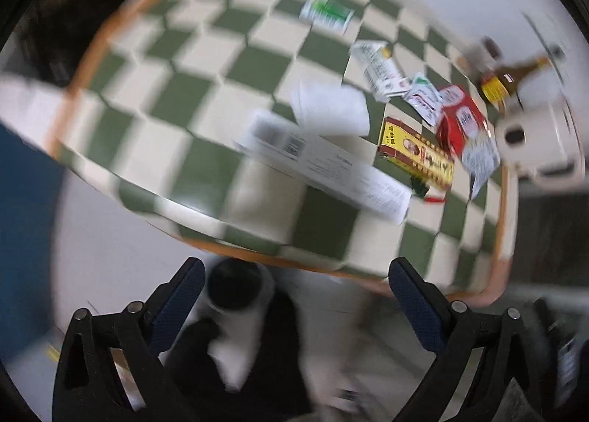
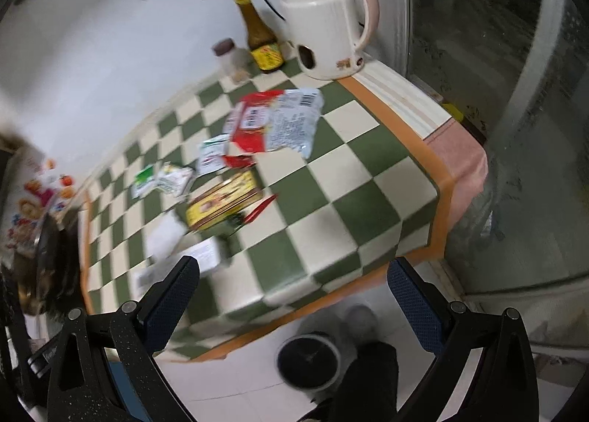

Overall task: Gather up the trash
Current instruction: 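Grasp the white toothpaste box with the left tool while the right tool grasps the yellow seasoning box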

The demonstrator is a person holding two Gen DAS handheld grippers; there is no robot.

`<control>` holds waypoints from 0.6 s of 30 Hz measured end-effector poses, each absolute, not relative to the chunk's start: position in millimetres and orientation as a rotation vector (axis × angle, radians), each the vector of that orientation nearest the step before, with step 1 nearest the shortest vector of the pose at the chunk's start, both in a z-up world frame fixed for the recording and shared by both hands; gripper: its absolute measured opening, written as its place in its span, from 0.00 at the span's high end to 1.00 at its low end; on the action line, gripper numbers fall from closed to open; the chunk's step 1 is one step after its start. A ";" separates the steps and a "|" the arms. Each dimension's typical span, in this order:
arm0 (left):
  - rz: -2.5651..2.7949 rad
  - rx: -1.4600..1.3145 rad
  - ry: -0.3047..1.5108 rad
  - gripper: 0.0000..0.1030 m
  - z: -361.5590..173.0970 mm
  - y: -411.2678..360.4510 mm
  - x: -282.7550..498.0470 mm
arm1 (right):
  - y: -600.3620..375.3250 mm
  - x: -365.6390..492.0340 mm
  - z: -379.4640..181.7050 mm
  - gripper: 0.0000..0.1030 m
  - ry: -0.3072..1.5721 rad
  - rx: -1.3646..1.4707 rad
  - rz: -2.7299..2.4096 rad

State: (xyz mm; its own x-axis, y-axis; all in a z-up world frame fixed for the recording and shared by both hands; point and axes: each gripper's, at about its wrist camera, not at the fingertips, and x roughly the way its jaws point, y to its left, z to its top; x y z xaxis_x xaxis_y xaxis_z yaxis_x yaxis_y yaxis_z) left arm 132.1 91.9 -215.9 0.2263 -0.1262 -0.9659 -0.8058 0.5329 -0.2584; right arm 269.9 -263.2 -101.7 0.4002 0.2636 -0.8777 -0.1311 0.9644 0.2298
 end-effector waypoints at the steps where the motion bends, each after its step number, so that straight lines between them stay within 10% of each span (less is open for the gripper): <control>1: 0.592 -1.004 1.282 0.09 -230.3 94.5 141.9 | -259.3 283.1 -110.8 0.00 1.140 0.119 0.256; 12: 0.799 -1.450 1.253 0.31 -309.4 93.3 221.9 | -189.3 418.6 -209.5 0.04 1.308 -0.164 0.492; 18: 0.777 -1.035 1.374 0.44 -287.8 81.9 248.7 | -120.4 414.1 -210.0 0.04 1.299 -0.454 0.812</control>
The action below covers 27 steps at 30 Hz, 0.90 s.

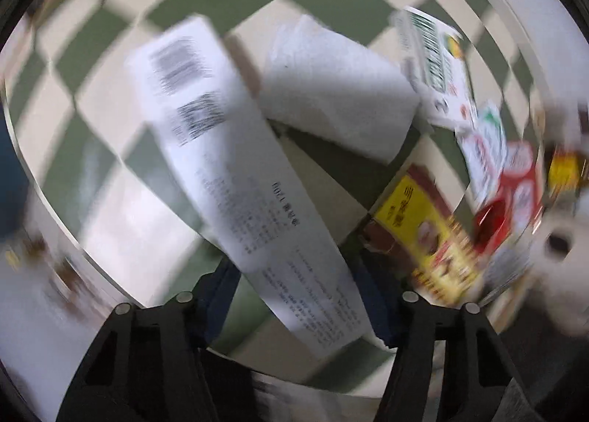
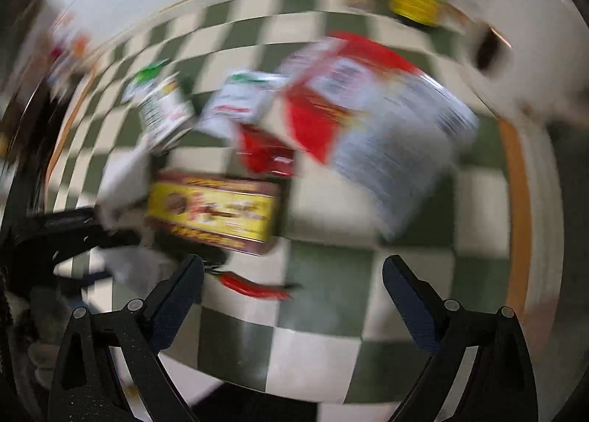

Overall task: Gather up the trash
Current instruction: 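Grasp the white toothpaste box with the left tool while the right tool grasps the yellow seasoning box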

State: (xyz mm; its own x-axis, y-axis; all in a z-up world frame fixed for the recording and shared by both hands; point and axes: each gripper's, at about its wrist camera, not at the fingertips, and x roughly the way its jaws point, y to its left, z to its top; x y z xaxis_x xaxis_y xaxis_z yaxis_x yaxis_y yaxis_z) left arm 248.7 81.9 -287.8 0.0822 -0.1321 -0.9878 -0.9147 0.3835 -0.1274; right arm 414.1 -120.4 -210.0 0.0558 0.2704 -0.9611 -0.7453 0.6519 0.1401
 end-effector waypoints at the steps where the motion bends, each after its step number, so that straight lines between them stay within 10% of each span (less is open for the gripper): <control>1: 0.762 -0.911 1.410 0.47 -281.9 77.1 250.5 | -108.0 410.1 -209.6 0.04 1.295 -0.507 0.861; 6: 0.656 -0.550 1.489 0.48 -269.8 59.5 237.2 | -46.6 379.8 -224.6 0.09 1.236 -0.849 1.027; 15: 0.721 -0.767 1.417 0.49 -279.1 78.1 208.6 | 5.6 362.4 -273.7 0.15 1.162 -1.156 1.004; 19: 0.743 -0.681 1.435 0.57 -271.5 76.7 205.5 | 10.6 392.9 -267.1 0.50 1.348 -0.880 0.935; 27: 0.777 -0.707 1.411 0.59 -266.4 98.5 191.6 | 5.3 404.1 -262.3 0.32 1.450 -0.688 0.985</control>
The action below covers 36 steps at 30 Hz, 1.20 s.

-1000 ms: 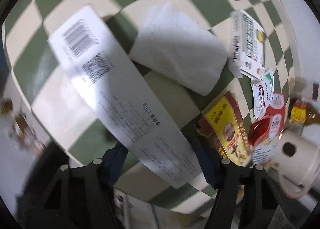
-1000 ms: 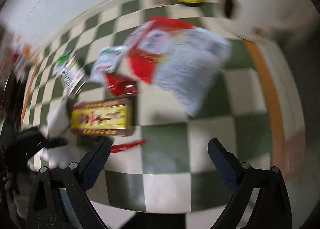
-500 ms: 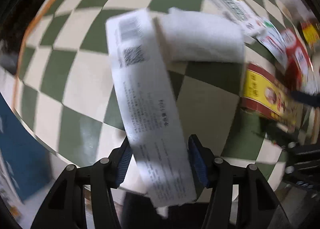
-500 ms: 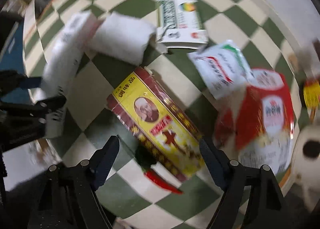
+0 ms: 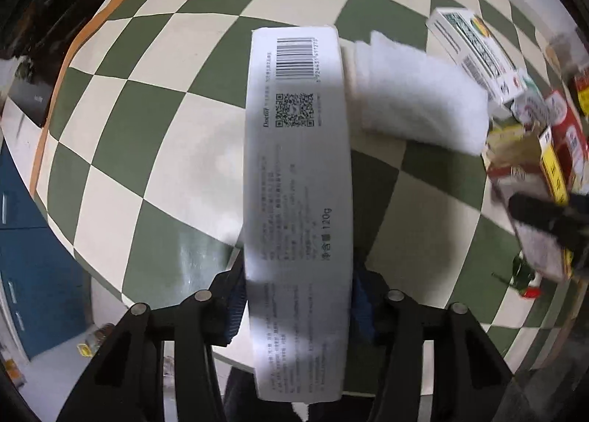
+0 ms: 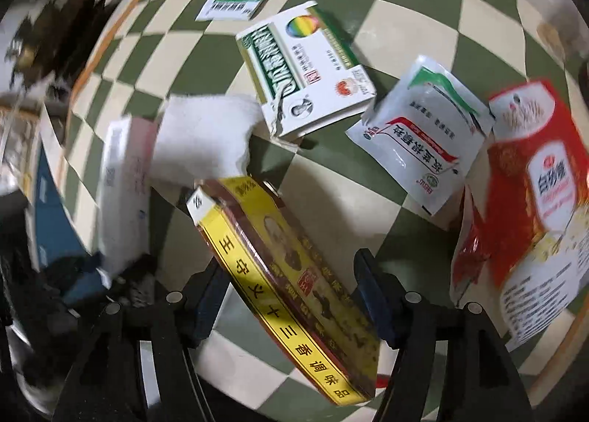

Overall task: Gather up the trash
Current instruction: 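Grasp the white toothpaste box with the left tool while the right tool grasps the yellow seasoning box, then carry both boxes down to the grey bin and open both tools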

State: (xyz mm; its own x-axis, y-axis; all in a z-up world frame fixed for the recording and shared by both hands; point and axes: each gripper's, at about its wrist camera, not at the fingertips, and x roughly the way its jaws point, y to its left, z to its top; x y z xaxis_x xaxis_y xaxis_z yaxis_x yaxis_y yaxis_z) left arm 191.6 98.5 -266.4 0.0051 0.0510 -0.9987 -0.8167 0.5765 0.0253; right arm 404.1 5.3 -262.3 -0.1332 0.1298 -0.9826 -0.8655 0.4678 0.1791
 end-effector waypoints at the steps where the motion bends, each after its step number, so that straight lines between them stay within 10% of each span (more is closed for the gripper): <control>1: 0.809 -0.683 1.407 0.59 -261.3 98.8 190.3 | 5.8 403.0 -263.7 0.37 1.438 -0.692 0.974; 2: 0.819 -0.669 1.398 0.59 -256.5 103.2 182.4 | 3.0 402.6 -264.3 0.58 1.430 -0.691 0.969; 5: 0.851 -0.587 1.359 0.60 -233.8 92.3 180.6 | -4.0 403.6 -260.6 0.75 1.405 -0.634 0.977; 23: 0.654 -0.248 1.100 0.60 -155.4 21.9 84.2 | -88.2 235.1 -141.1 0.77 1.150 -0.184 0.795; 36: 0.364 -0.397 1.390 0.60 -281.5 -23.1 -29.3 | -200.6 68.5 -302.0 0.77 1.439 -0.107 0.596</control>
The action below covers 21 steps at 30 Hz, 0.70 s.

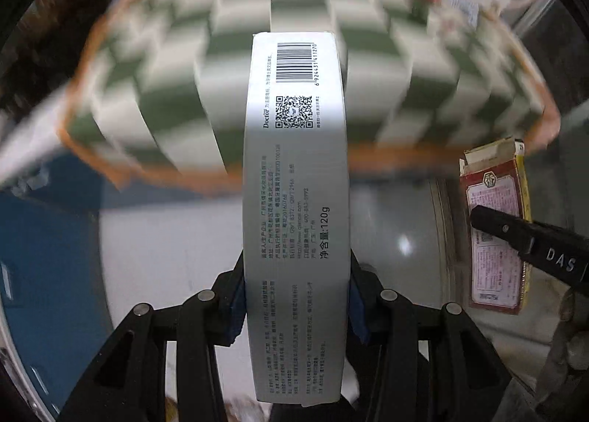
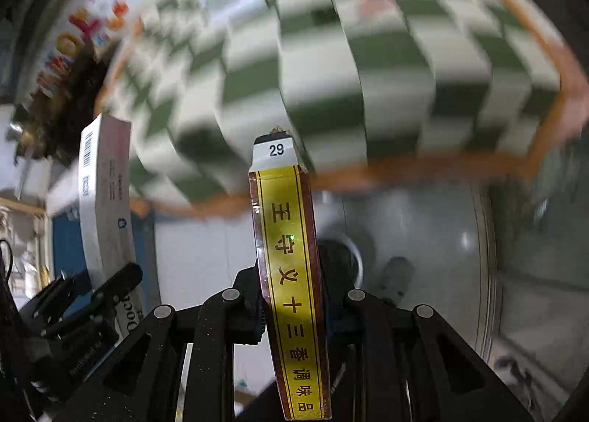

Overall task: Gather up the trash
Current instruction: 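Carry both boxes down to the grey bin and open both tools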

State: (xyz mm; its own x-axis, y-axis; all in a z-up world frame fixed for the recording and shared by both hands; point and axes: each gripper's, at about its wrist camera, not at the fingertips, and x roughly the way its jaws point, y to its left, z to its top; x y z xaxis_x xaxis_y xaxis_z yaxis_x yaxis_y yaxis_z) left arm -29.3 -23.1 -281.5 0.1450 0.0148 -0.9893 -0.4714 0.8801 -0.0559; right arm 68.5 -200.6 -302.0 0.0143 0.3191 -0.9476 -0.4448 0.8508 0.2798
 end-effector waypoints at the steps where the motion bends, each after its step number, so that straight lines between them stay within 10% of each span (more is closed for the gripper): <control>1: 0.339 -0.437 1.432 0.60 -304.2 -24.5 -33.2 | -207.0 60.8 -327.1 0.77 1.482 -0.111 0.586; 15: 0.138 -0.717 1.834 0.57 -690.7 -25.0 -9.0 | -219.3 38.5 -694.4 0.77 1.818 -0.108 0.547; 21: 0.198 -0.771 1.795 0.07 -747.0 -11.7 -10.8 | -208.4 47.5 -783.9 0.73 1.850 -0.080 0.539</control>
State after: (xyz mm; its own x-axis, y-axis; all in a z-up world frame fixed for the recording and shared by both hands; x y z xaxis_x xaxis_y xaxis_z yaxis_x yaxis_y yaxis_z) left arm -10.8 -11.7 -747.0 -0.1696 -0.4030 -0.8993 -0.5892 0.7730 -0.2353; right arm 47.5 -208.4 -783.9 -0.3476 0.2086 -0.9141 -0.3155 0.8921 0.3235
